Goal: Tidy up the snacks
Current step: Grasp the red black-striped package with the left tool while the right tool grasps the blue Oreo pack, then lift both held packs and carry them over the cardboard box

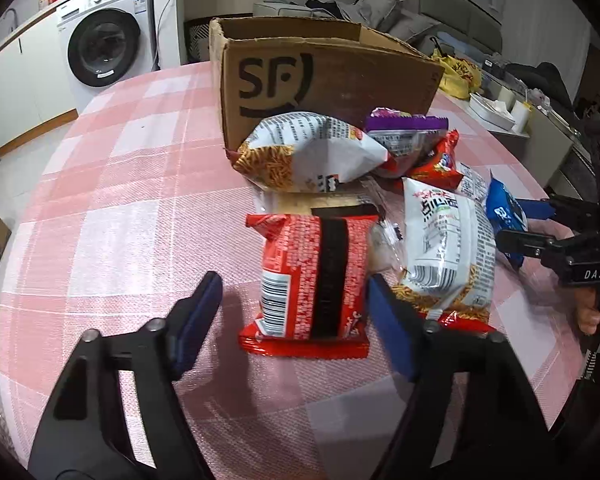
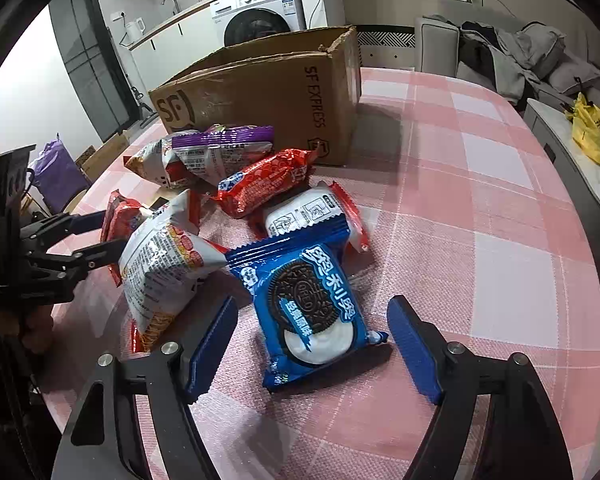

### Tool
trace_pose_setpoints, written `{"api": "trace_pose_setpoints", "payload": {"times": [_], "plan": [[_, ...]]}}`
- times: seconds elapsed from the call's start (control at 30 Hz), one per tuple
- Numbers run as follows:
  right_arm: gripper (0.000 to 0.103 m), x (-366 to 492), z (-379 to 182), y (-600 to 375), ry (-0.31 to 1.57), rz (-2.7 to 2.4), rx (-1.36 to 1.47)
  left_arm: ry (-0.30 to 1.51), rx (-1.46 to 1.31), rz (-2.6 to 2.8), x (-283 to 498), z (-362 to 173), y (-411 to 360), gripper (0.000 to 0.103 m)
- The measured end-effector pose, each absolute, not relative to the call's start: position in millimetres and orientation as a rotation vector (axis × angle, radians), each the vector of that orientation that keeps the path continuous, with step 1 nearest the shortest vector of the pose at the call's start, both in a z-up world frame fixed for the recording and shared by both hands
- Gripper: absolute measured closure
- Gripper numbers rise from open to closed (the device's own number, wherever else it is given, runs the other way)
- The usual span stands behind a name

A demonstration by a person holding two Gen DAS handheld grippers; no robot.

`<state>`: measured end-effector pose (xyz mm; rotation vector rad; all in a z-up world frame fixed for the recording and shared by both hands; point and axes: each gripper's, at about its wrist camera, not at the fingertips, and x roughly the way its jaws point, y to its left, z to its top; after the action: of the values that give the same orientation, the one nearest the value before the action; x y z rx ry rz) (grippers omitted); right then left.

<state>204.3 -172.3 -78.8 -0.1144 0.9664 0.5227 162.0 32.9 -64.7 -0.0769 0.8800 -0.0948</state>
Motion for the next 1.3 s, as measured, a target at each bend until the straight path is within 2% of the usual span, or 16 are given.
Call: {"api": "trace_pose_setpoints", "payload": {"times": [0.07, 0.13, 0.2, 0.57, 0.7, 0.87, 1.3], "plan": [[0.026, 204.9, -79.4, -171.6, 0.966, 0.52, -0.119, 0.888, -0.084, -0.106, 162.2, -67.1, 32.7, 0.048], [0.028, 205.3, -79.1, -171.8, 0.962, 0.518, -0.12, 0.887, -0.094, -0.128, 162.2, -68.2, 32.7, 0.056], [0.03, 205.5, -78.8, -172.7, 0.961, 0.518, -0.12, 0.883, -0.093, -0.129, 161.7, -68.2, 32.5, 0.058], [0.032, 209.5, -77.2, -174.7, 0.949, 0.522, -0.139, 0.838, -0.096, -0.134, 152.1, -60.8, 34.3, 0.059], [0.05, 207.6, -78.8, -171.6, 0.952, 0.538, -0.139, 0.833, -0.1, -0.13, 151.2, -58.9, 35.5, 0.059], [0.058, 203.5, -76.5, -176.2, 0.932, 0.527, -0.117, 0.823, -0.105, -0.125, 149.1, -55.9, 37.3, 0.059], [0.059, 197.7, -52.4, -183.6, 0.852, 0.534, -0.074, 0.779, -0.131, -0.101, 144.9, -41.8, 43.5, 0.059]]}}
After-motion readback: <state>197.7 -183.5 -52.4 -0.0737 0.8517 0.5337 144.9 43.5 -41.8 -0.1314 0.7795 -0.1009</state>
